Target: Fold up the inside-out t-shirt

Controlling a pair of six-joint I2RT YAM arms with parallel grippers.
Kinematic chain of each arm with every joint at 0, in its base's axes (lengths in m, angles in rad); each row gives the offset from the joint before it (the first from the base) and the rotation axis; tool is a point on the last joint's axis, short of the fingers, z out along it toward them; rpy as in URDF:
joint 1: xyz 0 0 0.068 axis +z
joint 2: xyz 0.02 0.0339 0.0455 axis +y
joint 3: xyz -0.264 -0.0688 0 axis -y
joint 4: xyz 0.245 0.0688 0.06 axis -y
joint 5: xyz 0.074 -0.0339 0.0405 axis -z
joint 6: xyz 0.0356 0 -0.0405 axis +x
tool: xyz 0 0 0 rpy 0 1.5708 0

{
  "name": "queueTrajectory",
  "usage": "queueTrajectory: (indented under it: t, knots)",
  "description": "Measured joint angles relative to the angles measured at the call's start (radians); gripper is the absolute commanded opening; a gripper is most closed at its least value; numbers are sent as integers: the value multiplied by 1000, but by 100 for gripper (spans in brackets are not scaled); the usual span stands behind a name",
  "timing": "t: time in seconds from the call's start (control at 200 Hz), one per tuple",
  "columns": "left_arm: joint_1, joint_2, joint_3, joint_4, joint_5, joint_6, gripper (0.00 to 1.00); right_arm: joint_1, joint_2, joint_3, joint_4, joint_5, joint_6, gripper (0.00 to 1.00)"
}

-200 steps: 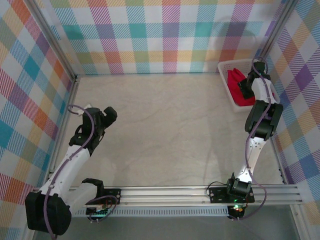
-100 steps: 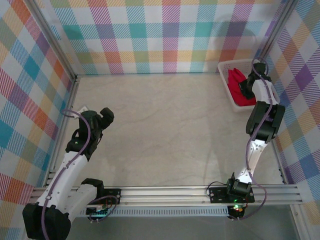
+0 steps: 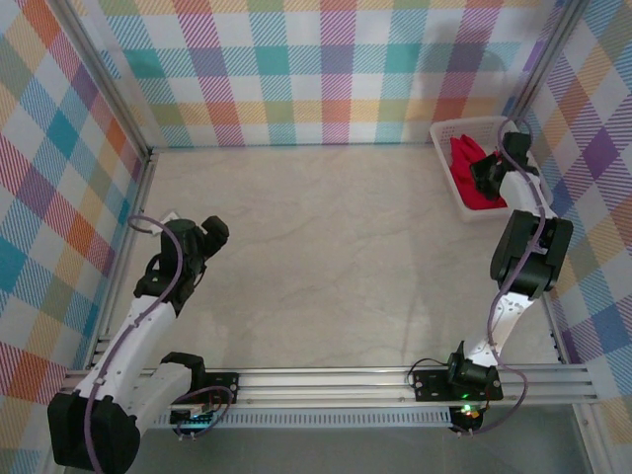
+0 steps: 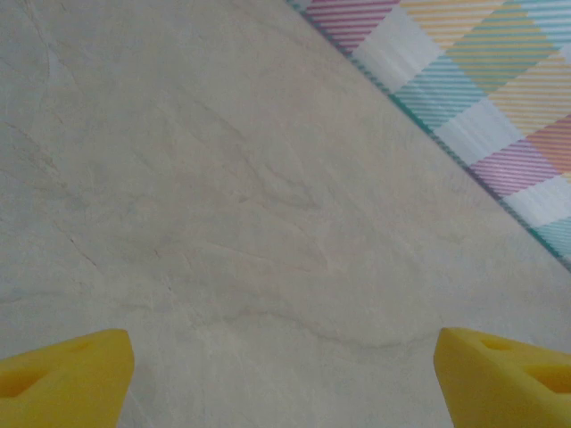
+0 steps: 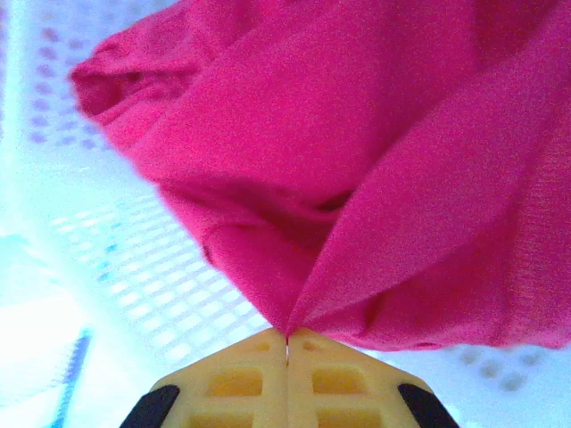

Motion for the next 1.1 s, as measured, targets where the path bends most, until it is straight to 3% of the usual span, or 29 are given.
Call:
queueTrajectory:
  t: [0.2,0.45,0.785,0.88,1.1]
  knots:
    - [0,21,0,1,39,39,87,24,-91,-249,305,-172,83,0]
    - [0,123,46,-1,197,78,84,75,-182,-423,499,-286,99,0]
    - [-13,195,47,43,380,29,70,92,-371,-551,616,-380,120,0]
    - [-23,196,47,77,407,13,66,138,-443,-591,618,-385,103,0]
    - [-53,248,47,113,431,-4,68,282,-627,-665,566,-368,-3,0]
